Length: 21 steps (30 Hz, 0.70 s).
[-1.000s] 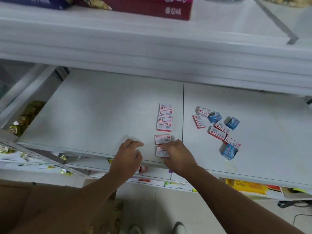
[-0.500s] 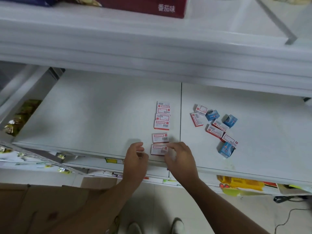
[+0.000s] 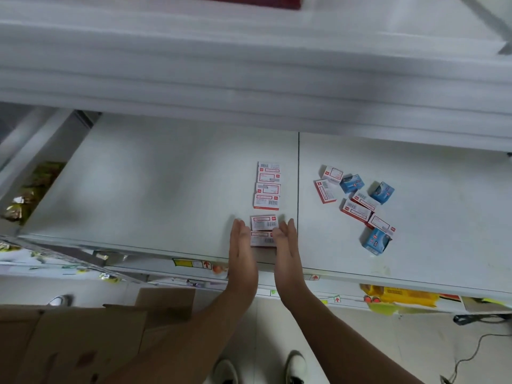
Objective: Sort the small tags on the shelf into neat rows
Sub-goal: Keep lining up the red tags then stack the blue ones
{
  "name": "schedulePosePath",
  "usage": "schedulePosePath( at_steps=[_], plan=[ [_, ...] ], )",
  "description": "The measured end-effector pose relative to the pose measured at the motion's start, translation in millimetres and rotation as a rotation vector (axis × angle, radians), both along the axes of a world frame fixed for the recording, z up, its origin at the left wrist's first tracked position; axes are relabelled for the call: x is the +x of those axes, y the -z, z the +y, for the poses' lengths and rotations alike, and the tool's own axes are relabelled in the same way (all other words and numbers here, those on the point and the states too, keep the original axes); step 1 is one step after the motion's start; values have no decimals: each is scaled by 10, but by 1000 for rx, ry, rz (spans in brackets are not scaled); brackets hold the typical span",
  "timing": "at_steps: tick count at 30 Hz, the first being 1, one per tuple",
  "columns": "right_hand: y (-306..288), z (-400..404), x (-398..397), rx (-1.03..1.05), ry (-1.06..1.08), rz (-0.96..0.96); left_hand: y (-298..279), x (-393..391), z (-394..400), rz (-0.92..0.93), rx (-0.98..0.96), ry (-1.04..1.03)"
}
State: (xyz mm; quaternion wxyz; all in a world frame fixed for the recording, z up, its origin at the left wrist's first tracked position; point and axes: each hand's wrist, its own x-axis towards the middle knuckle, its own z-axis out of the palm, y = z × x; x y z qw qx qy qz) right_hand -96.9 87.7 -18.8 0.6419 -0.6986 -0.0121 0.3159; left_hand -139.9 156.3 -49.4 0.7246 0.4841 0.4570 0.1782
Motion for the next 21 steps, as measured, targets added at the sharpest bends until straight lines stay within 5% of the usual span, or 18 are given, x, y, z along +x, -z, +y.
schedulePosePath(
  at_steps=[21],
  plan=[
    [52,320,493,-10,25,-30,-40,550,404,-25,103,152]
  ],
)
